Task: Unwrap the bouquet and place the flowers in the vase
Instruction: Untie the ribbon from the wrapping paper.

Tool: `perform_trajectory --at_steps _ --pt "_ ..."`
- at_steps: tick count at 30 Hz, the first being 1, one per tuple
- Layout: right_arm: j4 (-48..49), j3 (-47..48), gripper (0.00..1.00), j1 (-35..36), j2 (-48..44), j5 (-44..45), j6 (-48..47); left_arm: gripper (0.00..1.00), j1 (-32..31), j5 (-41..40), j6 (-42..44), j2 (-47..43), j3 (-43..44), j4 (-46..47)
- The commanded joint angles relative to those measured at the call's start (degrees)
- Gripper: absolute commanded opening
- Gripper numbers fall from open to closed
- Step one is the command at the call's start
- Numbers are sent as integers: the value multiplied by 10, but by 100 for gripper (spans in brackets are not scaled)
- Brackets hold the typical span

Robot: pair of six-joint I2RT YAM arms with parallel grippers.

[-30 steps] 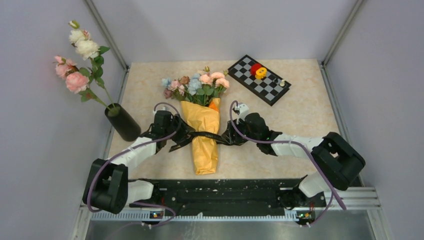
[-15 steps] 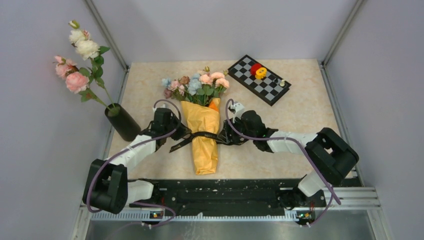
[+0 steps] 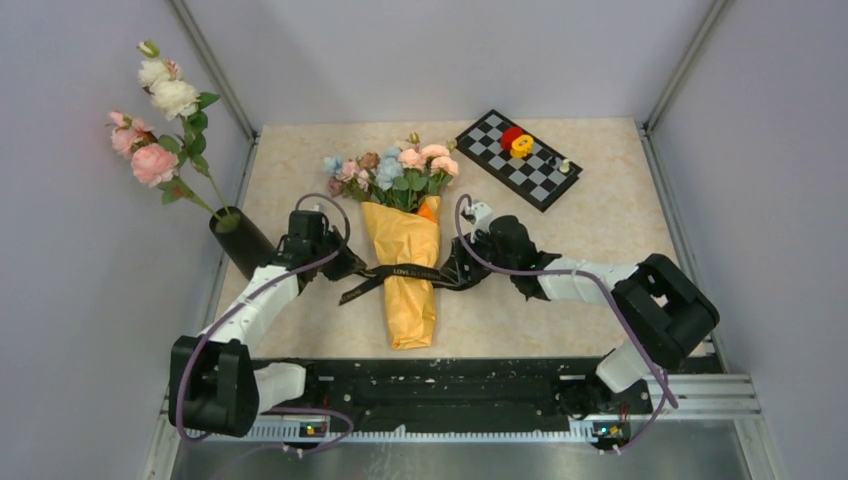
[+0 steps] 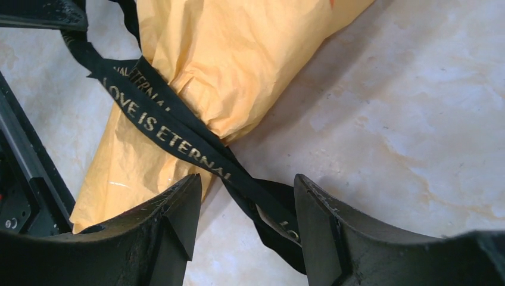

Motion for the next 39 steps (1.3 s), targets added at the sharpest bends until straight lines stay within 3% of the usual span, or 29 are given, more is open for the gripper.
perform_trajectory --at_steps 1,13,39 --pt "11 29 60 -21 8 -25 -17 0 23 51 48 -8 39 -46" --pt "21 71 54 -27 71 -68 -14 0 67 73 119 18 80 -122" --pt "20 85 43 -9 118 -116 -3 0 70 55 146 -17 32 -158"
